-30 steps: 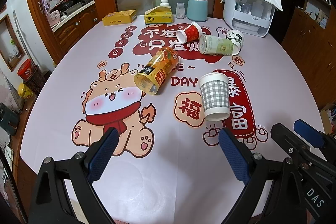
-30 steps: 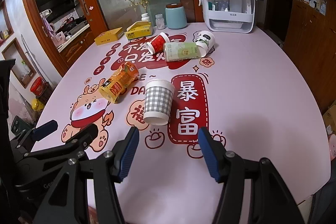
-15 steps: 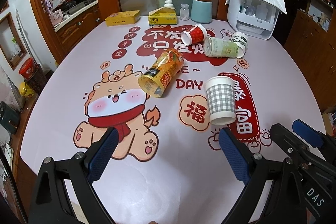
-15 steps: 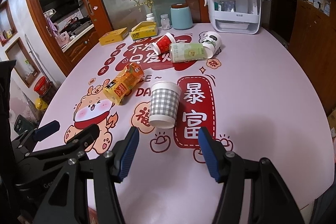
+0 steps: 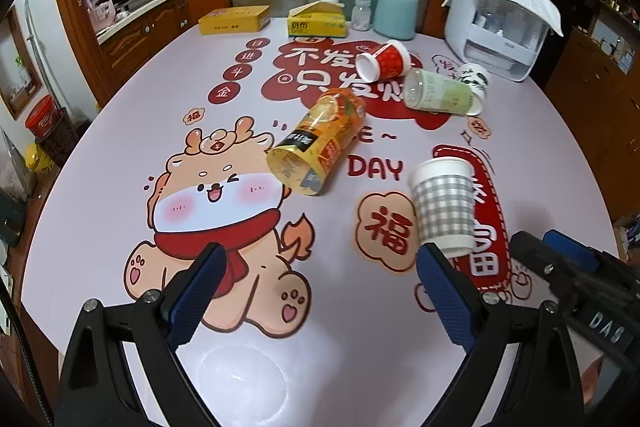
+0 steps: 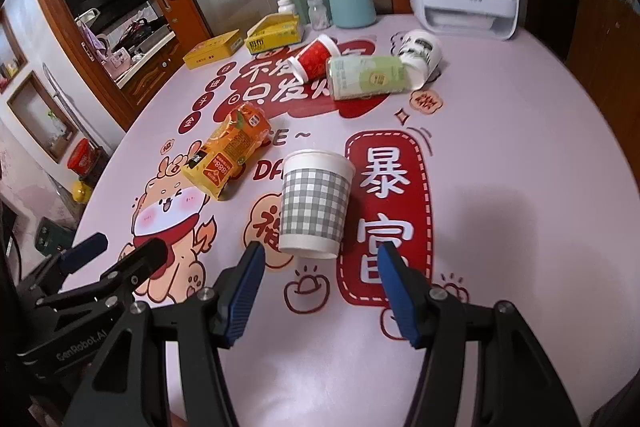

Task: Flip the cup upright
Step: 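Move the right tool to the inverted gray plaid cup and close on it, then lift the plaid cup with the right tool toward the left tool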

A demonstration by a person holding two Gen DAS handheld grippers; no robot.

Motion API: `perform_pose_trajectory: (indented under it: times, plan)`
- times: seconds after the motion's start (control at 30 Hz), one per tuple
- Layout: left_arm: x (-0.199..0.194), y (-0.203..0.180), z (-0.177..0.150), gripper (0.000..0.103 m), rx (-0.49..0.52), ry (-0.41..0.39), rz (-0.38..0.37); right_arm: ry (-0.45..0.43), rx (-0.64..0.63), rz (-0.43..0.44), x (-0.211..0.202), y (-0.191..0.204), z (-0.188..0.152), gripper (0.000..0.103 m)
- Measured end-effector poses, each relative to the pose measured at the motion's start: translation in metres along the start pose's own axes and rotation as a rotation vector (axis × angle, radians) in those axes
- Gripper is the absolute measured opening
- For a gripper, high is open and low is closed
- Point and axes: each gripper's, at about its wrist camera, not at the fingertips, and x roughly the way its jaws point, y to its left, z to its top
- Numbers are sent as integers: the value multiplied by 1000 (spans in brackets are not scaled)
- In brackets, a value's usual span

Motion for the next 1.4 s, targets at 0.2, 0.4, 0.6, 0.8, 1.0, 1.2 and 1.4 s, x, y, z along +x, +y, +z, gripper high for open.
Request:
perform_pose_trajectory:
  times: [0.2,0.4,0.6,0.8,1.0,1.2,1.4]
  plan:
    - [22,9,-1,95,-21,28,-27,24,27,45,17,-7,16,59]
    - [42,15,-4,95,-34,69,-32,98,35,99,48,-13,35,59]
    - [55,21,-8,95,-53,117,-41,204,91,168,81,-23,48,59]
    - [60,24,-8,95,-54,127,-48,243,89,168,99,-19,55,59]
    - [63,24,-8,95,-50,137,-56,287,65,148,112,-16,59,59]
    - [66,27,-10,95,-59,152,-63,322,94,185,120,-22,64,59]
    - [66,26,-9,95,-54,151,-68,373,133,223,126,-29,71,59]
